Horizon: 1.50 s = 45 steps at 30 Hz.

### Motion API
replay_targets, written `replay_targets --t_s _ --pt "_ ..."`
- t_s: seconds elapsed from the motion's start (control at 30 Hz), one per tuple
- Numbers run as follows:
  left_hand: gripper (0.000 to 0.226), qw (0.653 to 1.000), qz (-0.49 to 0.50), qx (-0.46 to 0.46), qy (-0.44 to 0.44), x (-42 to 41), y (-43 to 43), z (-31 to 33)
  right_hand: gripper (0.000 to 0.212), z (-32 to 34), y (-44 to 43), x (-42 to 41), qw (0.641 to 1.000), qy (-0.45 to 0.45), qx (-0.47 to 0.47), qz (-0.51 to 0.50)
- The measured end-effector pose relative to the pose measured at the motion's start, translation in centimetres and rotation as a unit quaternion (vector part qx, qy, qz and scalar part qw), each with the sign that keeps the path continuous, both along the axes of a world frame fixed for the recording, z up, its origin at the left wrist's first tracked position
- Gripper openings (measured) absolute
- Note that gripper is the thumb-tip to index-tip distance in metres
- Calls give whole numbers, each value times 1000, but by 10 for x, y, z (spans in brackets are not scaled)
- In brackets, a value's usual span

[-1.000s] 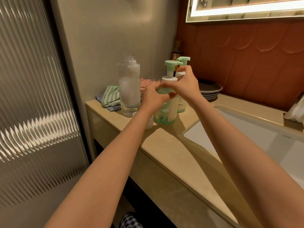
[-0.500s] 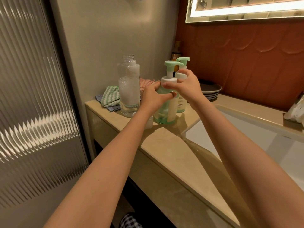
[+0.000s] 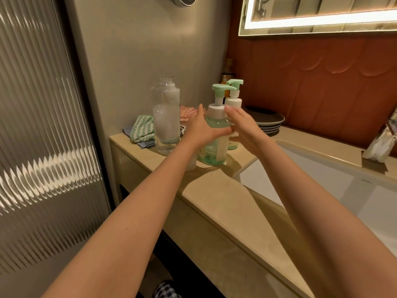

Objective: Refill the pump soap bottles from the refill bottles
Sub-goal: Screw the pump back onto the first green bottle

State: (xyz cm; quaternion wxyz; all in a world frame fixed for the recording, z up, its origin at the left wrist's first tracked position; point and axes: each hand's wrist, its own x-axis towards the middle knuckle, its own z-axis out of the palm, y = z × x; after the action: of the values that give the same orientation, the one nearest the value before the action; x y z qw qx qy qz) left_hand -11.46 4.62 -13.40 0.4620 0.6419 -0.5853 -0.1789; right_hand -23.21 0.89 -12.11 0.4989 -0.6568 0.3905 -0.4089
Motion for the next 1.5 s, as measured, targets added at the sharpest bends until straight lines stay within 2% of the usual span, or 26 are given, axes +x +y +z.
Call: replay_targets --t_s 0.07,0.17,0.3,0.37,0.47,0.57,0.7,0.77,0.9,0.97,1.07,1.27,1.37,1.5 --pt "110 1000 17 12 -17 -4 -4 -4 16 -3 0 -4 999 7 35 21" --pt "97 998 45 -25 -35 -11 -8 -5 20 -5 -2 -13 999 24 30 14" --pt "112 999 -6 -23 -23 -26 -9 10 22 2 -10 -45 998 -28 43 -21" --pt "113 997 -62 -29 37 -38 -12 23 38 7 -14 -71 997 -53 47 26" --pt "112 988 -137 -21 67 -66 -21 40 72 12 -19 -109 994 10 35 101" --pt "106 979 -190 3 70 -96 -41 51 77 13 -25 -136 999 34 4 24" --pt "99 967 -238 57 67 -130 -74 56 62 8 -36 -160 988 37 -38 -144" --pt "94 971 -222 76 50 -149 -92 56 63 3 -50 -171 971 28 -58 -230" --pt "54 980 -162 112 -11 -185 -127 45 67 -2 -81 -179 920 61 -54 -384" --pt "45 981 -150 123 -21 -199 -140 38 60 -8 -94 -178 900 71 -42 -428" --pt "40 973 -164 158 -23 -213 -158 32 57 -17 -116 -182 888 80 -35 -452" --pt "37 960 -213 175 55 -219 -181 26 71 -21 -145 -191 884 93 -53 -454" --pt "38 956 -214 173 99 -227 -190 20 74 -25 -157 -194 894 95 -23 -438" --pt "40 957 -203 187 87 -227 -199 7 70 -29 -163 -195 915 103 -10 -391"
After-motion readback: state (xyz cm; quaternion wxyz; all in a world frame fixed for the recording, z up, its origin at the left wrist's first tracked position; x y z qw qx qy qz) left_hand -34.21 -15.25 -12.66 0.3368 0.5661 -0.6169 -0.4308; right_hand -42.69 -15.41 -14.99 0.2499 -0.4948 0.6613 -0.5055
